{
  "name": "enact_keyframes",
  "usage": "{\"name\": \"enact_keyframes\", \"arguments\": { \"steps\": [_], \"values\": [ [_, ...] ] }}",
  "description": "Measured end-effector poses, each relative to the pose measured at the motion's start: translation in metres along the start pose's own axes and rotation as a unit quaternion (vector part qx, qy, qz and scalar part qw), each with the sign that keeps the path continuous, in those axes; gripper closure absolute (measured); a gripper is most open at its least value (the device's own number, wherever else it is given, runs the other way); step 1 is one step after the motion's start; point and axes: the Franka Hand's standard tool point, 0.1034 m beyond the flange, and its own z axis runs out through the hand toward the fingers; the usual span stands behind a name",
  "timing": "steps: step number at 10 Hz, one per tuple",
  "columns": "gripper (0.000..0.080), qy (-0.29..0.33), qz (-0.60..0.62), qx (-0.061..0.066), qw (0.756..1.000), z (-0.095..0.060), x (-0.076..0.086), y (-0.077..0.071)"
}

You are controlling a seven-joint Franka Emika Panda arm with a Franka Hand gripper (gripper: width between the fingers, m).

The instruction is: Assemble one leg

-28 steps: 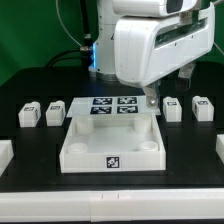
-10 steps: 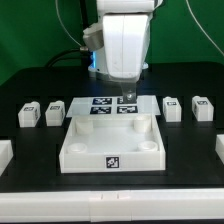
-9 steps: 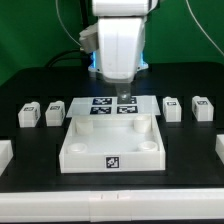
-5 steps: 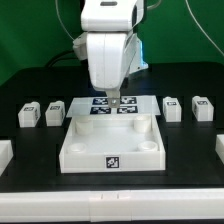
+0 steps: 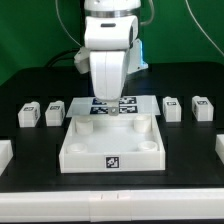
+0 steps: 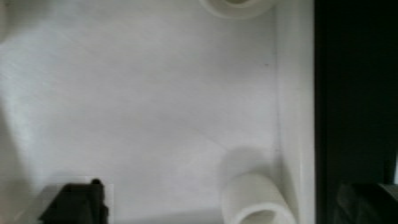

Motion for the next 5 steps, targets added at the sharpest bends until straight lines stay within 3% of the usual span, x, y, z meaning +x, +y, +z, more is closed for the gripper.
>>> {"name": "enact_keyframes", "arguments": {
  "steps": [2,3,5],
  "values": [
    [0.0150,0.004,0.000,0.001,1.000,0.017,0.000,-0.006],
    [0.0150,0.008,-0.001,-0.010,1.000,0.025,0.002,-0.007],
    [0.0150,0.009,-0.001,-0.002,1.000,0.036,0.000,-0.012]
  ]
}}
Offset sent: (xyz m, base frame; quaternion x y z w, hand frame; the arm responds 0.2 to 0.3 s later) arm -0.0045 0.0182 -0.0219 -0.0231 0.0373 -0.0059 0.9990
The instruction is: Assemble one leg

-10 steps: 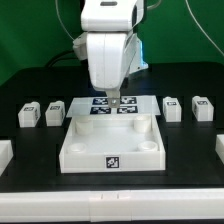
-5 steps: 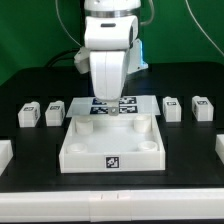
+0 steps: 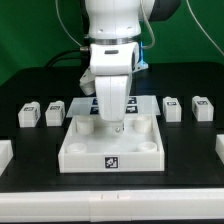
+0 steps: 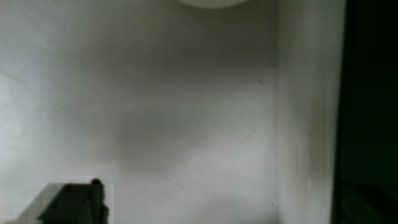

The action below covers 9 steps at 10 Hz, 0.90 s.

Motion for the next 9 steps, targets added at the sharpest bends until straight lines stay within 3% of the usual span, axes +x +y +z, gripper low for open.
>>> {"name": "enact_keyframes", "arguments": {
  "steps": [1,4,5,6,8,9],
  "values": [
    [0.0150,-0.001,0.004,0.006,1.000,0.0018,-0.0041,0.0023],
    [0.0150,0.000,0.008,0.007,1.000,0.0031,-0.0057,0.0038],
    [0.0248,0.000,0.008,0.007,1.000,0.0032,-0.0057,0.0037],
    [0.0248,0.000,0.008,0.007,1.000,0.0033,-0.0057,0.0036],
    [0.0599,0.000,0.008,0.007,1.000,0.0034,-0.0058,0.0036],
    [0.0599,0.000,0.008,0.007,1.000,0.0034,-0.0058,0.0035]
  ]
}}
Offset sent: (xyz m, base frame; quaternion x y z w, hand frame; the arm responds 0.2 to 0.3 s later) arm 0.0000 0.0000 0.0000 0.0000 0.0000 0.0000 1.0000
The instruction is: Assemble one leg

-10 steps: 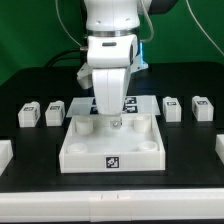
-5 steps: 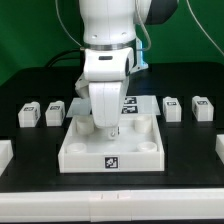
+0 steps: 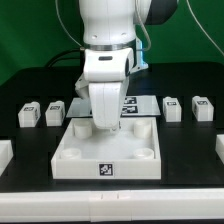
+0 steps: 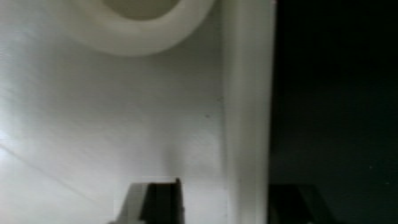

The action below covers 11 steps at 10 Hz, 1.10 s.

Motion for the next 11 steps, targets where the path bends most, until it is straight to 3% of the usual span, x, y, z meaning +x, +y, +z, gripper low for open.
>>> {"name": "enact_keyframes", "arguments": {
  "steps": [1,9,10,11],
  "values": [
    [0.0740,0.000,0.000,-0.003,1.000,-0.001,0.000,0.001],
    [0.0739,0.001,0.000,-0.004,1.000,-0.001,0.001,0.002],
    [0.0739,0.003,-0.012,-0.007,1.000,0.000,0.012,0.007],
    [0.0739,0.008,-0.031,-0.011,0.999,0.000,0.035,0.012]
  ]
}}
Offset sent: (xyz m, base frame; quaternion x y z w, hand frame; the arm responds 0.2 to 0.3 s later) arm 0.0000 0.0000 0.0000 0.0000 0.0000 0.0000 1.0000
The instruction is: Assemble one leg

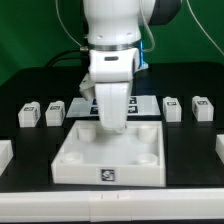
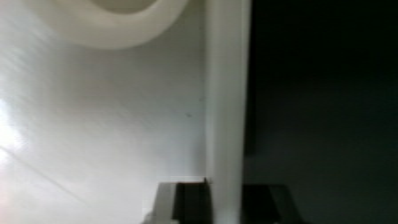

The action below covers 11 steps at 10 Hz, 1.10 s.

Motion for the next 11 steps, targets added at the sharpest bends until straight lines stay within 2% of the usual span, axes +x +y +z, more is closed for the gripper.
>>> {"name": "enact_keyframes", "arguments": {
  "steps": [1,3,6,7,9,11],
  "values": [
    [0.0739,0.007,-0.016,-0.003,1.000,0.000,0.017,0.001],
    [0.0739,0.006,-0.010,-0.003,1.000,0.000,0.012,0.002],
    [0.0739,0.007,-0.008,-0.004,1.000,0.000,0.012,0.002],
    [0.0739,0.008,-0.005,-0.005,1.000,0.000,0.021,0.009],
    [0.0739,0.018,-0.017,-0.016,1.000,0.001,0.052,0.030],
    [0.0739,0.020,-0.022,-0.017,0.999,0.001,0.064,0.037]
  ]
}}
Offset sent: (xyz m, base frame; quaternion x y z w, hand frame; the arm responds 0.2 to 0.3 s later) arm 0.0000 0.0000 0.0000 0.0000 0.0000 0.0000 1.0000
